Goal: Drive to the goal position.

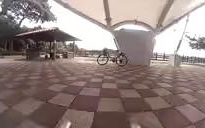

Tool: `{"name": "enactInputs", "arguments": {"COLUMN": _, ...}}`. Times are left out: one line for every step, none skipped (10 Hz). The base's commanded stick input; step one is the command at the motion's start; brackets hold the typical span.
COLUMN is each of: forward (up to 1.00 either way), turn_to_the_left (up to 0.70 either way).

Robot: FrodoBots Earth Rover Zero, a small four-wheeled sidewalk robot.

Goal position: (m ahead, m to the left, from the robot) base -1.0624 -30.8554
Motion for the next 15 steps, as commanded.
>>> {"name": "enactInputs", "arguments": {"forward": 0.7, "turn_to_the_left": -0.35}}
{"name": "enactInputs", "arguments": {"forward": 0.7, "turn_to_the_left": -0.35}}
{"name": "enactInputs", "arguments": {"forward": 0.7, "turn_to_the_left": -0.35}}
{"name": "enactInputs", "arguments": {"forward": 0.7, "turn_to_the_left": -0.35}}
{"name": "enactInputs", "arguments": {"forward": 0.7, "turn_to_the_left": -0.35}}
{"name": "enactInputs", "arguments": {"forward": 0.7, "turn_to_the_left": -0.35}}
{"name": "enactInputs", "arguments": {"forward": 0.7, "turn_to_the_left": -0.35}}
{"name": "enactInputs", "arguments": {"forward": 0.7, "turn_to_the_left": -0.35}}
{"name": "enactInputs", "arguments": {"forward": 0.7, "turn_to_the_left": -0.35}}
{"name": "enactInputs", "arguments": {"forward": 0.7, "turn_to_the_left": -0.35}}
{"name": "enactInputs", "arguments": {"forward": 0.7, "turn_to_the_left": -0.35}}
{"name": "enactInputs", "arguments": {"forward": 0.7, "turn_to_the_left": -0.35}}
{"name": "enactInputs", "arguments": {"forward": 0.7, "turn_to_the_left": -0.35}}
{"name": "enactInputs", "arguments": {"forward": 0.7, "turn_to_the_left": -0.35}}
{"name": "enactInputs", "arguments": {"forward": 0.7, "turn_to_the_left": -0.34}}
